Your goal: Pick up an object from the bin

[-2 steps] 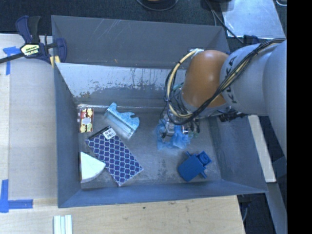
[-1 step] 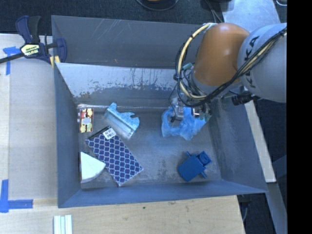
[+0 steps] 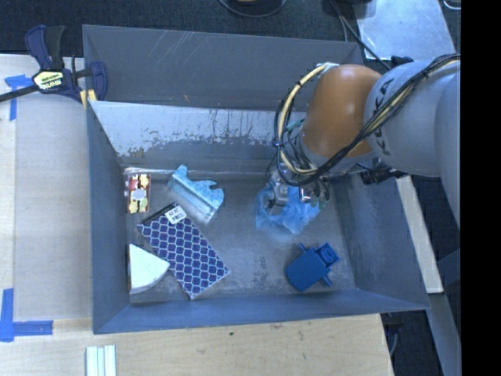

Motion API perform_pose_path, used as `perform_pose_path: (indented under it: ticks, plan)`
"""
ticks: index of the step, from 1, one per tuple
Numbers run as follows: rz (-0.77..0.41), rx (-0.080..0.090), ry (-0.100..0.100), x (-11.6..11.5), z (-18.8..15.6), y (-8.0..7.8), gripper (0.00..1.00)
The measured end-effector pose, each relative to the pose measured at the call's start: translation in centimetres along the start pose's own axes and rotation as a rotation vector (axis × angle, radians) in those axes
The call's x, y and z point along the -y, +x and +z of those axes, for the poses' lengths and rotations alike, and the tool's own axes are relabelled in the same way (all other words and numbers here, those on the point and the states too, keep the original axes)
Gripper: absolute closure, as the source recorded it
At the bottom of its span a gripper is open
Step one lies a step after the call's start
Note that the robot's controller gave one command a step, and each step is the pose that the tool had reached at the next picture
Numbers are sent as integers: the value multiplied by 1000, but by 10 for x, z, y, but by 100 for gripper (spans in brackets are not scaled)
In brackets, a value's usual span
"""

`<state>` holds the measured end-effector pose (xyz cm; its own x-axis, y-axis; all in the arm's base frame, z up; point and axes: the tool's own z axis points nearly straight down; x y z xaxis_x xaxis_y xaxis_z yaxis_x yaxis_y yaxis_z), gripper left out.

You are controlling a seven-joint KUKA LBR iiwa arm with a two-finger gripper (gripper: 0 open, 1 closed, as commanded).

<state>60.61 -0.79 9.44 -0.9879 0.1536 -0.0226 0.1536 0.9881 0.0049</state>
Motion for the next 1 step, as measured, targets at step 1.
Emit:
perform_pose_path:
  ticks: [1]
  plan:
    - [-12,-12,1,2,-27,3,100]
